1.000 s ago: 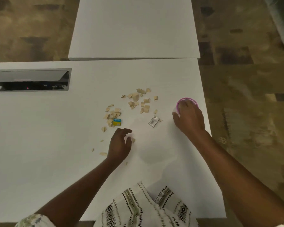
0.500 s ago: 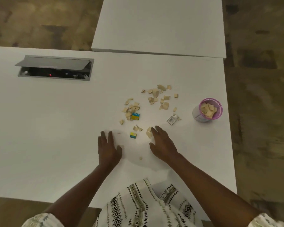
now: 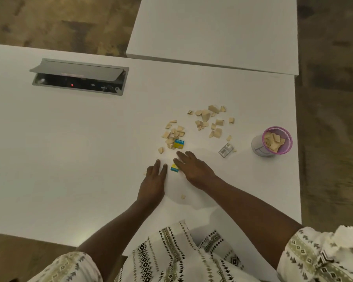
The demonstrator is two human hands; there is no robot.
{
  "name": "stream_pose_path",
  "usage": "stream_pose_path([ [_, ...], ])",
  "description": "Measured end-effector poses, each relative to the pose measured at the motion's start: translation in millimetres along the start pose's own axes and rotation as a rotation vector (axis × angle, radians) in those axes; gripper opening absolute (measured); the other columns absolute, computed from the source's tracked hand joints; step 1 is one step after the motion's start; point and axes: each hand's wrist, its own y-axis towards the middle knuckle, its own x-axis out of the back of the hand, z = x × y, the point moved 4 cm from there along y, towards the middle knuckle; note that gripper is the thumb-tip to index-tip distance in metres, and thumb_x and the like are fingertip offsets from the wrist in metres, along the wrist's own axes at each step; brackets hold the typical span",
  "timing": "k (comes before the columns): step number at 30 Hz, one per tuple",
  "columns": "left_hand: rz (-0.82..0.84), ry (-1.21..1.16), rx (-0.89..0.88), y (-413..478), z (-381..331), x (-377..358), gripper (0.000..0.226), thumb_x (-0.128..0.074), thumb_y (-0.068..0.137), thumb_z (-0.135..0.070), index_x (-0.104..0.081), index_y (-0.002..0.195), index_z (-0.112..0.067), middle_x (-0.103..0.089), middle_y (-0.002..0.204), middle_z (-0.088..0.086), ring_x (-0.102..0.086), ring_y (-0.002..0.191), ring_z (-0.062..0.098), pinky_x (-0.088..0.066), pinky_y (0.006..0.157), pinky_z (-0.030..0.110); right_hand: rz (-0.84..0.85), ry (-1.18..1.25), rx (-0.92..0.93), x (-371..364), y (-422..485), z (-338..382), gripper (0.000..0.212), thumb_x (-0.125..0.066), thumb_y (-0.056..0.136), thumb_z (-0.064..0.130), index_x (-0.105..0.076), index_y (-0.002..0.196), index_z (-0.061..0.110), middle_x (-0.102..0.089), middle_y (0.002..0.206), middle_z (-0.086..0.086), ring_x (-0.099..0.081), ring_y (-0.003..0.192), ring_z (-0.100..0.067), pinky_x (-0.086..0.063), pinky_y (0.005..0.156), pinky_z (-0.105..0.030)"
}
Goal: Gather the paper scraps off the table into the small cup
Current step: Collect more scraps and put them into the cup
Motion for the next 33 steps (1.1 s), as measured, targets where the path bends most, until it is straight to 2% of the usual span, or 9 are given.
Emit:
stream_pose_path([
  [2,0.009,0.028,-0.027,6,3,4,0.057,-0.048,0.099,-0.017,-0.028,0.152,-0.012,-0.021,0.160,0.015,-0.028,0.141,0.032,-0.052,0.095,0.044,-0.063,-0.076,0.018,-1,-3,0,0.043,-0.040,0.098,0.004,-0.042,0.141,0.009,-0.034,0.152,-0.013,-0.035,0.134,-0.034,-0.053,0.081,-0.043],
  [5,-0.012,0.069,-0.094,12,2,11,0.043,-0.054,0.095,-0.020,-0.046,0.135,-0.008,-0.042,0.138,0.015,-0.042,0.122,0.031,-0.055,0.080,0.042,-0.123,-0.109,0.012,-7,-11,-3,0.023,-0.044,0.094,0.003,-0.053,0.115,0.007,-0.049,0.126,-0.013,-0.047,0.112,-0.033,-0.037,0.056,-0.038],
  [12,-0.049,0.038,-0.147,19,-1,13,0.020,-0.058,0.091,-0.018,-0.054,0.109,-0.010,-0.052,0.113,0.010,-0.049,0.103,0.029,-0.049,0.070,0.040,-0.230,0.015,-0.048,-13,-30,-19,0.018,-0.044,0.092,0.000,-0.058,0.101,0.007,-0.054,0.109,-0.013,-0.051,0.097,-0.031,-0.040,0.060,-0.039],
  [16,-0.145,-0.262,-0.061,26,1,22,0.013,-0.045,0.090,-0.020,-0.057,0.089,-0.015,-0.055,0.092,0.004,-0.054,0.088,0.026,-0.044,0.068,0.034,-0.370,0.469,-0.223,-6,-34,-30,0.016,-0.055,0.089,-0.001,-0.068,0.092,0.008,-0.063,0.094,-0.009,-0.059,0.087,-0.027,-0.046,0.074,-0.035],
  [19,-0.251,-0.417,0.010,34,9,33,0.022,-0.049,0.091,-0.008,-0.065,0.102,-0.017,-0.059,0.101,0.003,-0.058,0.091,0.024,-0.048,0.073,0.033,-0.409,0.641,-0.270,-3,-41,-35,0.016,-0.063,0.087,0.006,-0.071,0.097,0.016,-0.068,0.100,-0.001,-0.064,0.089,-0.019,-0.050,0.079,-0.031],
  [21,-0.275,-0.359,-0.005,41,14,39,0.035,-0.050,0.090,-0.004,-0.062,0.121,-0.017,-0.058,0.121,0.005,-0.056,0.109,0.026,-0.053,0.085,0.038,-0.439,0.568,-0.273,1,-45,-39,0.023,-0.062,0.086,0.007,-0.070,0.105,0.019,-0.067,0.108,0.002,-0.062,0.096,-0.019,-0.050,0.080,-0.032],
  [25,-0.099,-0.179,-0.111,54,20,44,0.061,-0.047,0.091,-0.003,-0.039,0.150,-0.017,-0.031,0.159,0.010,-0.031,0.142,0.029,-0.042,0.110,0.045,-0.333,0.337,-0.279,-5,-43,-40,0.045,-0.055,0.089,0.004,-0.059,0.132,0.016,-0.054,0.135,-0.003,-0.049,0.120,-0.027,-0.050,0.086,-0.039],
  [30,0.008,-0.040,-0.185,45,19,39,0.060,-0.047,0.092,-0.003,-0.036,0.150,-0.010,-0.027,0.160,0.010,-0.025,0.146,0.028,-0.043,0.109,0.043,-0.114,0.198,-0.202,-26,-41,-16,0.063,-0.050,0.084,0.005,-0.042,0.146,0.015,-0.035,0.150,-0.006,-0.034,0.134,-0.028,-0.049,0.091,-0.039],
  [33,-0.006,-0.050,-0.192,20,16,27,0.057,-0.054,0.090,-0.010,-0.042,0.146,-0.007,-0.035,0.155,0.014,-0.033,0.142,0.031,-0.049,0.103,0.043,-0.097,0.127,-0.110,-41,-52,8,0.061,-0.056,0.082,0.011,-0.044,0.141,0.011,-0.040,0.145,-0.012,-0.042,0.126,-0.034,-0.055,0.079,-0.042],
])
